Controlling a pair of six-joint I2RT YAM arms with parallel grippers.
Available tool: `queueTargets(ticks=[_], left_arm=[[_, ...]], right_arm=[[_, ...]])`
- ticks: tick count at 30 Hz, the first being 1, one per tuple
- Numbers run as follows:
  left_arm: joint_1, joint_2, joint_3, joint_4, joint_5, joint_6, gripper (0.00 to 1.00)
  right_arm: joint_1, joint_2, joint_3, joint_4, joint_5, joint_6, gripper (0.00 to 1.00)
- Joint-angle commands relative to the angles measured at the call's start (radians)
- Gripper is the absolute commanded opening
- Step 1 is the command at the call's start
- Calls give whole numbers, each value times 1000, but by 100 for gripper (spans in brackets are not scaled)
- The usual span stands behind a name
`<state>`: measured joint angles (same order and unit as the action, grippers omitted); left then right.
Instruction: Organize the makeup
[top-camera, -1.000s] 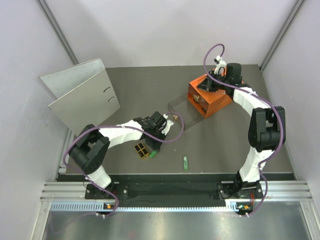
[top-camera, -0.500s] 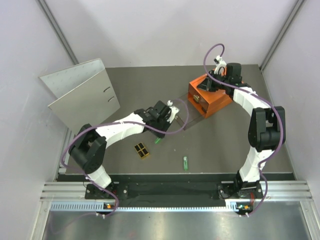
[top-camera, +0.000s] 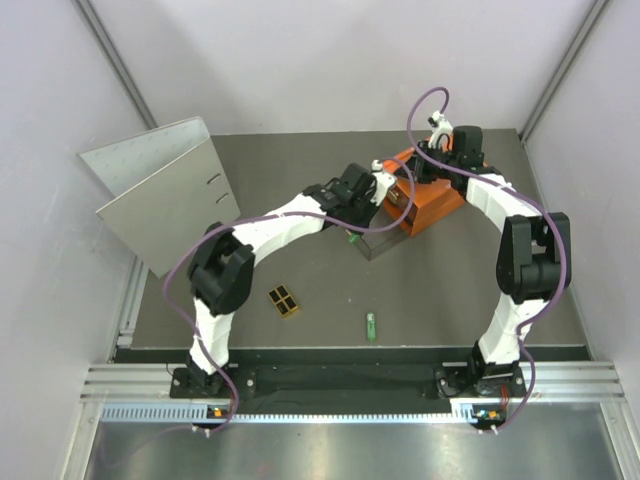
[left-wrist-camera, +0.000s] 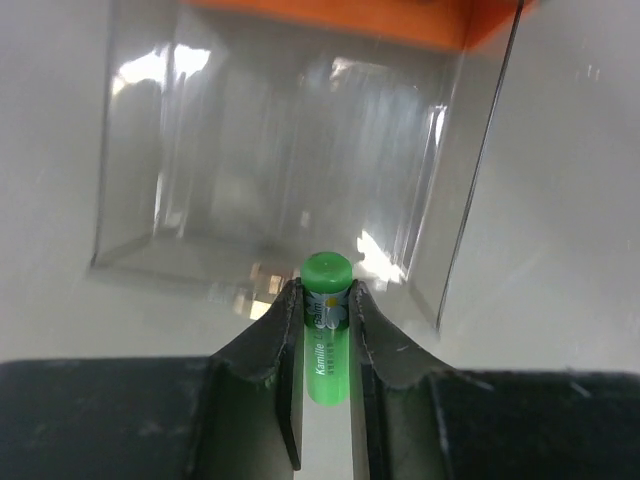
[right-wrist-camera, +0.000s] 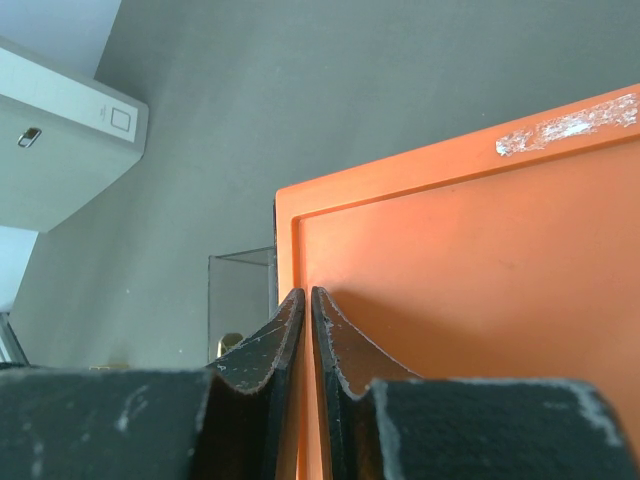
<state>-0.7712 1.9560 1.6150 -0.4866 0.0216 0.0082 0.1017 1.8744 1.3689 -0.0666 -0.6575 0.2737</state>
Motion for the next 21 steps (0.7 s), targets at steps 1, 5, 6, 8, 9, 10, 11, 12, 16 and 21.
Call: queueTargets(ticks=[1, 5, 6, 8, 9, 10, 11, 12, 16, 21], left_arm=[[-11, 89, 153, 25, 49, 26, 0], [-17, 158, 238, 51, 73, 7, 0], [-19, 162, 244, 60, 72, 0, 0], [-23, 178, 256, 85, 92, -5, 0], [-26, 184, 263, 88, 93, -4, 0], [-33, 193, 273, 85, 98, -34, 1], [-37, 205, 276, 85, 97, -34, 2], [-42, 211, 276, 85, 95, -34, 4], [-57, 239, 266, 75, 98, -27, 18], [-60, 230, 237, 74, 72, -14, 42]], right_arm=[[-2, 134, -116, -329, 168, -62, 10], [-2, 132, -116, -328, 170, -62, 10], [0, 132, -117, -328, 170, -59, 10], [-2, 134, -116, -326, 170, -60, 10], [-2, 134, -113, -326, 170, -57, 10], [-2, 135, -113, -329, 170, -57, 10], [-2, 135, -114, -329, 170, -57, 10], [0, 137, -111, -328, 168, -59, 10], [-2, 138, -106, -332, 168, -59, 10], [-2, 138, -108, -332, 170, -60, 10]])
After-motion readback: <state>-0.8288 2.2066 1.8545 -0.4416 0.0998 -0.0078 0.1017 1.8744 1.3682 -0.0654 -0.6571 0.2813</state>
